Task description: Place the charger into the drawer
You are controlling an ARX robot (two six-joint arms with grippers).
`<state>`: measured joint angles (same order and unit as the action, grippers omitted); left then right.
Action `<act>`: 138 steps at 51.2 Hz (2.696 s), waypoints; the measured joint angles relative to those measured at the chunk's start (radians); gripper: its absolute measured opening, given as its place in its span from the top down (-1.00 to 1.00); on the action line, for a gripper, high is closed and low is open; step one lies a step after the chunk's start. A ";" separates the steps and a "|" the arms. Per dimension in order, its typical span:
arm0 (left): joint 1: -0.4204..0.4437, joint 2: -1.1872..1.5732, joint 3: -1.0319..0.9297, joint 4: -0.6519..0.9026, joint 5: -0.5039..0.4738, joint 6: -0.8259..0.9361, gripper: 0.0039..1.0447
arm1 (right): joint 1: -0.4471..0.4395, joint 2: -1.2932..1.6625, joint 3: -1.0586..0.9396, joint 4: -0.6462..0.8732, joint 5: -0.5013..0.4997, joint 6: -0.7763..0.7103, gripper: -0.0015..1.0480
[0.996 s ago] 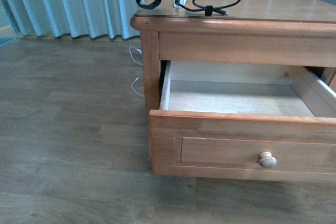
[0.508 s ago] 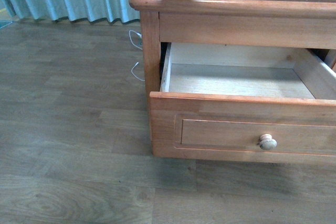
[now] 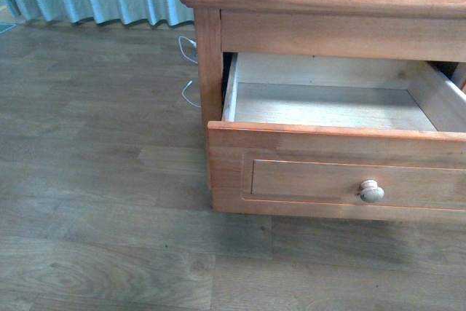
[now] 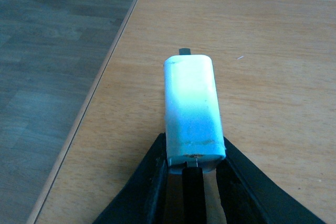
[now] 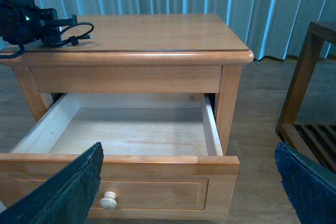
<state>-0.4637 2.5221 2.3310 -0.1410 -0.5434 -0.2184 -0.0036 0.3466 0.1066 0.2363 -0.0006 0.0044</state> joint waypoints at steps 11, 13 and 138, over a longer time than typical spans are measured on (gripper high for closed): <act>0.000 -0.099 -0.179 0.097 0.007 -0.008 0.57 | 0.000 0.000 0.000 0.000 0.000 0.000 -0.85; -0.002 -0.132 -0.234 0.124 0.019 -0.014 0.57 | 0.000 0.000 0.000 0.000 0.000 0.000 -0.85; -0.097 -0.763 -1.198 0.488 0.071 -0.199 -0.89 | 0.000 0.000 0.000 0.000 0.000 0.000 -0.85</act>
<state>-0.5610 1.7596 1.1328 0.3466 -0.4721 -0.4175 -0.0036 0.3466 0.1070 0.2363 -0.0006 0.0044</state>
